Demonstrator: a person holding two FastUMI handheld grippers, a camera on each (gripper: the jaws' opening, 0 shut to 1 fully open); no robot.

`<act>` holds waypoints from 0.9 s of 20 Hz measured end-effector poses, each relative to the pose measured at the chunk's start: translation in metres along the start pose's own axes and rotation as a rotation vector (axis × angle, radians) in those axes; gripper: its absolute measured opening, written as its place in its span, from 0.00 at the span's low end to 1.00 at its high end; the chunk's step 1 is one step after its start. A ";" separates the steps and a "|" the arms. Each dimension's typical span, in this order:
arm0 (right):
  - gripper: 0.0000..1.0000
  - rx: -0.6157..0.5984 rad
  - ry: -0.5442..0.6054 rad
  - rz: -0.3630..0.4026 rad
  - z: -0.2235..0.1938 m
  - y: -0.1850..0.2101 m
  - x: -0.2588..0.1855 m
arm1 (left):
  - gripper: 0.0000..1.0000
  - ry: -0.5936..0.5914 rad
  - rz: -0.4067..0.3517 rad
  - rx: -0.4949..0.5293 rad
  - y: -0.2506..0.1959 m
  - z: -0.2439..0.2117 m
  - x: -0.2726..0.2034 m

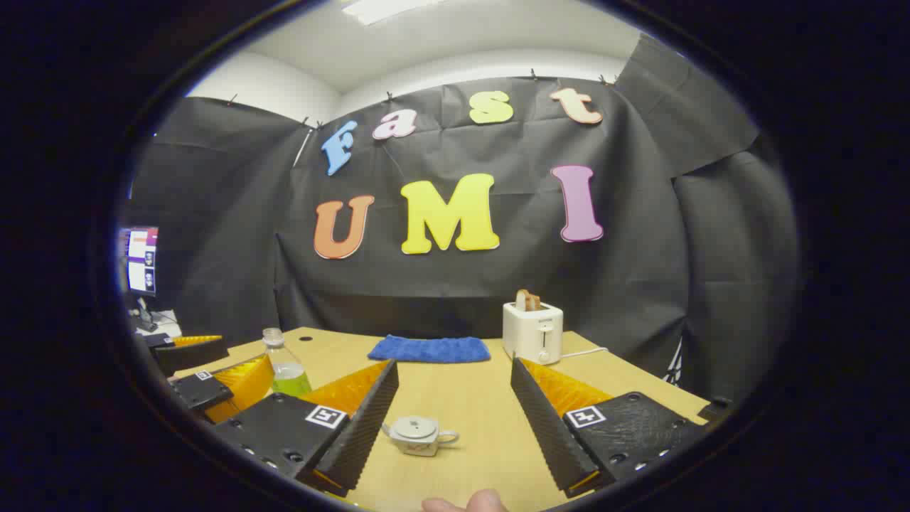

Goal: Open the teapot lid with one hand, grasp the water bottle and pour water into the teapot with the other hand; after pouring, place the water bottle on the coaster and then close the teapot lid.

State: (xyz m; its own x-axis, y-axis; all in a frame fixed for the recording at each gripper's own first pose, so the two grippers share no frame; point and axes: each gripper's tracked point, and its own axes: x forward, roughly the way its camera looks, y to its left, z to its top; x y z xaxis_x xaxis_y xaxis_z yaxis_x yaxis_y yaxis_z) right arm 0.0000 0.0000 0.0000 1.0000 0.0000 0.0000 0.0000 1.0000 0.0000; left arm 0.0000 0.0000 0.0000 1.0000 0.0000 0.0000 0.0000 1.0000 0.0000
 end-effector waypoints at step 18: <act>0.96 -0.015 0.005 0.005 -0.007 0.011 0.006 | 0.98 0.022 0.013 0.000 0.018 -0.011 0.004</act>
State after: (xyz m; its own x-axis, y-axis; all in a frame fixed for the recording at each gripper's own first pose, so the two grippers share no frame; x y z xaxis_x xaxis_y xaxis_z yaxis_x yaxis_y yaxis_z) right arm 0.0056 0.0109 -0.0067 1.0000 0.0048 -0.0048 -0.0049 0.9999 -0.0145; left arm 0.0042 0.0181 -0.0110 0.9997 0.0135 -0.0224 -0.0135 0.9999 -0.0003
